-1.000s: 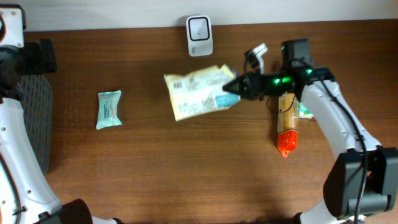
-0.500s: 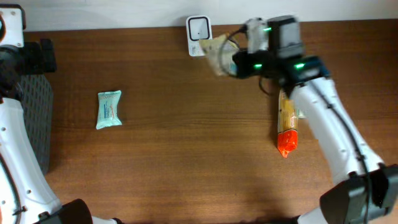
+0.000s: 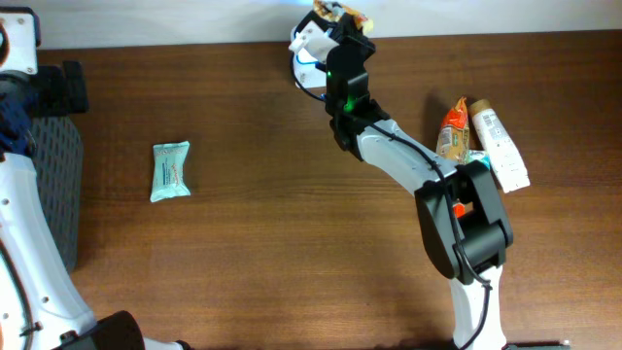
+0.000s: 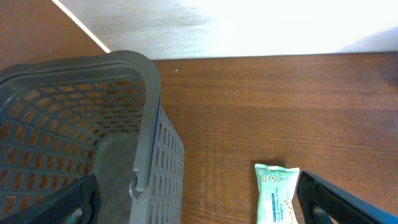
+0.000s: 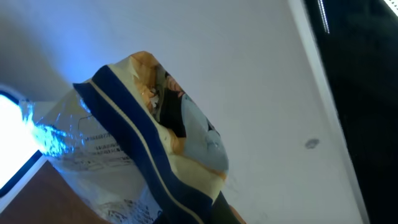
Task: Scan the item barcode
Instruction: 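Hold the snack bag up in front of the scanner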
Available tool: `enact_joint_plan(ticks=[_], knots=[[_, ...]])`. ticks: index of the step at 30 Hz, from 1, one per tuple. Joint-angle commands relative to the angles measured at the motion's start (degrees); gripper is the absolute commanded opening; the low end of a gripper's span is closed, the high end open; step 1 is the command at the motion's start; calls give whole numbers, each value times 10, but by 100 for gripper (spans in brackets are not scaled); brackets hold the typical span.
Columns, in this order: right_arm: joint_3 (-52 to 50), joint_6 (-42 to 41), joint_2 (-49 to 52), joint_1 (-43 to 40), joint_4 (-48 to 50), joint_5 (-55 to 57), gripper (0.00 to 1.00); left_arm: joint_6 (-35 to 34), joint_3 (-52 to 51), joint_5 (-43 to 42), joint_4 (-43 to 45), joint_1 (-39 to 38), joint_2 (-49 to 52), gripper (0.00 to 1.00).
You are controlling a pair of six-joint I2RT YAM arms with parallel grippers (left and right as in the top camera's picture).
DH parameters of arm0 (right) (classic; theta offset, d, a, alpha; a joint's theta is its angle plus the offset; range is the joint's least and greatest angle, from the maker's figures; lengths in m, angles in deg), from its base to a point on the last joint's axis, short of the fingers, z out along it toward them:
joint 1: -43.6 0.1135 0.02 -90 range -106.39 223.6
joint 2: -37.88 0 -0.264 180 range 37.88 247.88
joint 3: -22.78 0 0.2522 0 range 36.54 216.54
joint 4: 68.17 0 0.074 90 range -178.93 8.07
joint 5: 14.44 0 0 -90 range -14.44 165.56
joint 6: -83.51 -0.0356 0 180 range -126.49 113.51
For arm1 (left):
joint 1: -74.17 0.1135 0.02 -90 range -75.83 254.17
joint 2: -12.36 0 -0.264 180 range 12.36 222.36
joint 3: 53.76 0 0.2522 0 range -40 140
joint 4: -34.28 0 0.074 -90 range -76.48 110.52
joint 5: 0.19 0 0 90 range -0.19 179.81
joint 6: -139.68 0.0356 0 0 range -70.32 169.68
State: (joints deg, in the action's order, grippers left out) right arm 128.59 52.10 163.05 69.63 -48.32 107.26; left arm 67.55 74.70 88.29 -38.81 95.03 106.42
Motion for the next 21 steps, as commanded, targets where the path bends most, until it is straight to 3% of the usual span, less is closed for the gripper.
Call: enact_joint_plan(ticks=[1,7,12,21], knots=[[13,68,28,-7,81,-28,4,7,6,-2,0,1,-7,99],[19,117,69,-18,154,-96,4,7,6,-2,0,1,-6,99],[85,133,121,-25,153,-115,4,7,6,-2,0,1,-7,99],[118,169,122,-44,153,-166,4,7,6,-2,0,1,-7,99]])
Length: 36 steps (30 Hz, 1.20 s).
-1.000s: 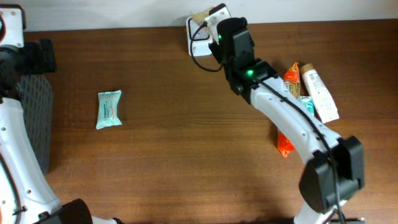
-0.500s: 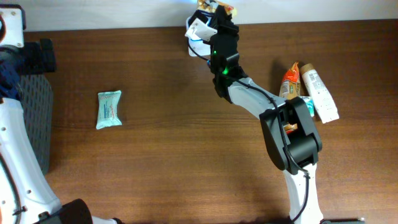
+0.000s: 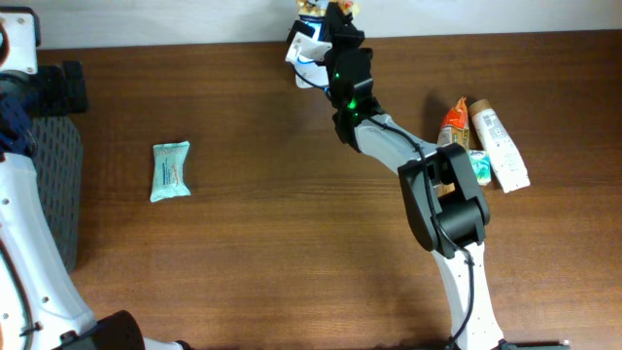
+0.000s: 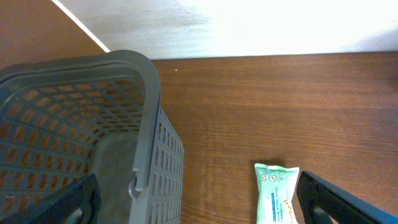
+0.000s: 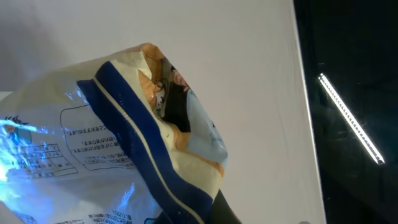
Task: Scan the item barcode
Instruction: 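Hold the snack bag up in front of the scanner, then carry the snack bag right and drop it onto the item pile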
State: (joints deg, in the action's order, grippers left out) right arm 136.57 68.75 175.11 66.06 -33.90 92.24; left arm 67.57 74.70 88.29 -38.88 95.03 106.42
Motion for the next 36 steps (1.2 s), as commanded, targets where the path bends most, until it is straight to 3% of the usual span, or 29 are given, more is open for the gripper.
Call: enact_joint_plan(ticks=[1,10,12,17,19,21,23,25,28,31,36], knots=[[46,10,1,-10,9,-22,4,6,6,-2,0,1,-7,99],[57,25,1,-15,8,-33,4,7,6,-2,0,1,-6,99],[57,23,-19,-11,-45,-25,4,7,6,-2,0,1,-7,99],[57,-100,-139,0,-130,73,4,6,6,-2,0,1,-7,99],[57,-214,-218,26,-284,91,4,6,6,-2,0,1,-7,99],[57,-424,-312,50,-515,70,4,7,6,-2,-1,1,-7,99],[57,-649,-409,38,-730,-54,4,7,6,-2,-1,1,-7,99],[57,-786,-487,-4,-883,-165,4,7,6,-2,-1,1,-7,99],[57,-818,-560,-130,-1077,-320,4,6,6,-2,-1,1,-7,99],[53,-832,-546,-271,-1237,-328,4,7,6,-2,-1,1,-7,99],[-38,-770,-407,-422,-1206,-405,4,6,6,-2,-1,1,-7,99]])
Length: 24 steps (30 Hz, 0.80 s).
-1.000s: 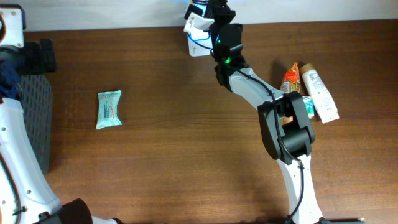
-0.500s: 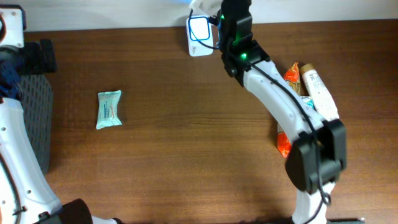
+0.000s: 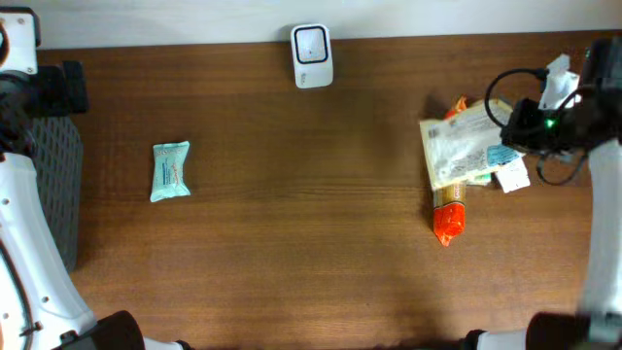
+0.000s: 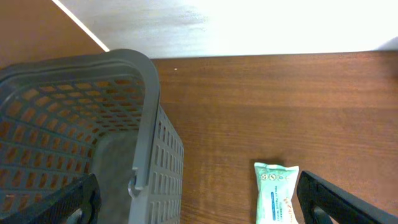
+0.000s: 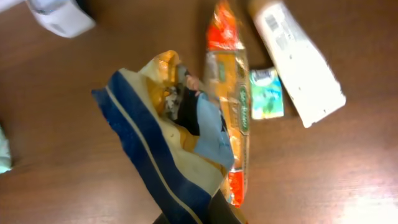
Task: Scan the item barcode
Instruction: 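Carry the snack bag right and drop it onto the item pile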
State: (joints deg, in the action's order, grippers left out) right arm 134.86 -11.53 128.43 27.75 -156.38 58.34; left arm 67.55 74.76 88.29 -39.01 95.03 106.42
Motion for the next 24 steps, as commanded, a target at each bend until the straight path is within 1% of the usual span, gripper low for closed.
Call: enact_joint_plan(ticks=[1,4,5,6,7,8,10,12,14,15,16,18,24], knots=[[-21,33,113,-71,33,-68,4,7,6,-2,0,1,-7,99],[-21,33,179,-147,51,-66,4,7,6,-2,0,1,-7,99],[-21,33,186,-171,60,-65,17,7,6,-2,0,1,-6,99],[-21,33,186,-179,63,-52,31,7,6,-2,0,1,-7,99],[-21,33,186,-184,65,-19,63,7,6,-2,0,1,-7,99],[-21,33,186,-184,68,0,99,7,6,-2,0,1,-6,99],[5,33,186,-182,50,-8,99,7,6,-2,0,1,-7,99],[79,33,185,-158,-12,-33,99,7,6,-2,0,1,-7,99],[136,28,185,-97,-59,-36,99,7,6,-2,0,1,-6,99],[137,26,185,-55,-62,-36,99,7,6,-2,0,1,-7,100],[128,3,186,-19,-61,-28,99,7,6,-2,0,1,-6,99],[121,-29,186,13,-53,-13,99,7,6,-2,0,1,-7,99],[121,-30,186,23,-41,-9,99,7,6,-2,0,1,-6,99]])
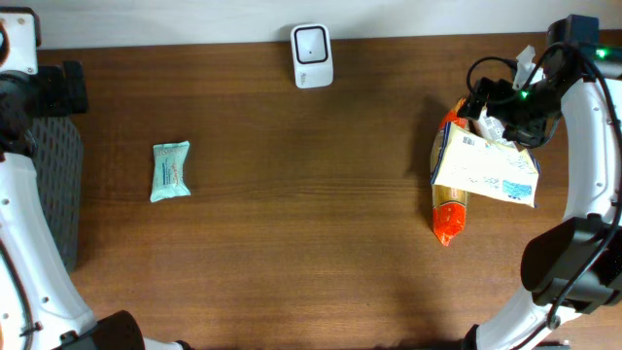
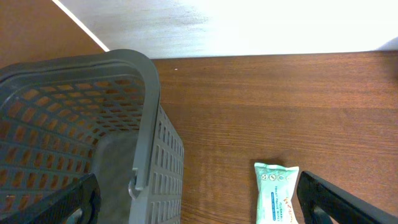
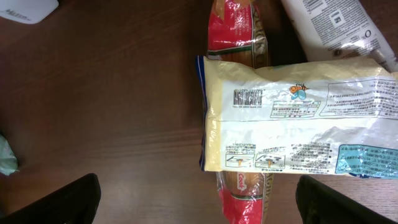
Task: Scan the item barcode
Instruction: 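Carry the snack bag right and drop it onto the item pile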
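Note:
A cream snack bag (image 3: pixel 298 127) with a blue edge lies flat, its barcode (image 3: pixel 249 98) facing up, across a red and orange packet (image 3: pixel 241 199). In the overhead view the bag (image 1: pixel 484 167) rests at the right of the table. My right gripper (image 3: pixel 199 205) hangs open above it, holding nothing; overhead it shows as the right gripper (image 1: pixel 498 105) just beyond the bag. The white scanner (image 1: pixel 311 44) stands at the table's far edge. At the far left my left gripper (image 2: pixel 196 208) is open and empty, beside a grey basket (image 2: pixel 149 124).
A white tube (image 3: pixel 329 25) lies beside the red packet at the right. A teal packet (image 1: pixel 170 170) lies left of centre, also seen as the teal packet (image 2: pixel 277 193) near my left fingers. The basket (image 1: pixel 53 185) stands at the table's left edge.
The right gripper was shut on the snack bag above the pile at the right. Now it is open and the bag lies flat on the red packet, barcode side up.
The right gripper held the snack bag up at the scanner in blue light, and still held it there at the second moment. Then it had the bag over the pile at the right. Now the bag lies there, let go. The left arm has stayed still.

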Available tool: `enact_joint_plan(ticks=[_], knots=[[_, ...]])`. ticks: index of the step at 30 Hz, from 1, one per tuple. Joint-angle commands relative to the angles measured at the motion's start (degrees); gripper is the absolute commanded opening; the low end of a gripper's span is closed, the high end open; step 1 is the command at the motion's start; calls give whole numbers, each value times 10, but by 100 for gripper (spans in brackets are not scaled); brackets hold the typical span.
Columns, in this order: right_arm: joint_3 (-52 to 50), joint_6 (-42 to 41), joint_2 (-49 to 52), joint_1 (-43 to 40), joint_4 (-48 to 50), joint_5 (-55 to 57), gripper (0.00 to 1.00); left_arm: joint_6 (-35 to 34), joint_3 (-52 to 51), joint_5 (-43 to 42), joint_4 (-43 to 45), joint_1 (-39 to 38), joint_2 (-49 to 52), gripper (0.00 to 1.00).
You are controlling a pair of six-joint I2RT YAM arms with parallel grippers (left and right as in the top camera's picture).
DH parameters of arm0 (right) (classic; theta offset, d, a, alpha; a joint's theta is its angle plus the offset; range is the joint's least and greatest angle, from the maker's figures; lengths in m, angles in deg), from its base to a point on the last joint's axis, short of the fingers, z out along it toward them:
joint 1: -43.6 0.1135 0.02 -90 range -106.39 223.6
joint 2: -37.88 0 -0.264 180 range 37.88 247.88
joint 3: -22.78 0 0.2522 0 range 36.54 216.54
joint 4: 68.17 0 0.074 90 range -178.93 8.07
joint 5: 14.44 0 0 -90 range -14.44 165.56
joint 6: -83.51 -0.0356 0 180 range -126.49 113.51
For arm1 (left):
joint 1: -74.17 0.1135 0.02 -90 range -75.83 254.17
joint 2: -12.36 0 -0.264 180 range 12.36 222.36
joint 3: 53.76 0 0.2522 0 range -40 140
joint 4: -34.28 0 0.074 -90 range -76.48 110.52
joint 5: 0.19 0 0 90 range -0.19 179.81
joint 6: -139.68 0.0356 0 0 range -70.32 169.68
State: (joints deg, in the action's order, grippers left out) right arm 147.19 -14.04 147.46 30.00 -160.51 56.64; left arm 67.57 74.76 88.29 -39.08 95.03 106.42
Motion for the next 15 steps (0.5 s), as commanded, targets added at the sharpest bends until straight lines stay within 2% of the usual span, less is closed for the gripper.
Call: enact_joint_plan(ticks=[1,15], knots=[[-2,-5,-5,1,1,8,99,6,6,-2,1,1,-7,99],[-2,-4,-5,1,2,17,99,6,6,-2,1,1,-7,99]])
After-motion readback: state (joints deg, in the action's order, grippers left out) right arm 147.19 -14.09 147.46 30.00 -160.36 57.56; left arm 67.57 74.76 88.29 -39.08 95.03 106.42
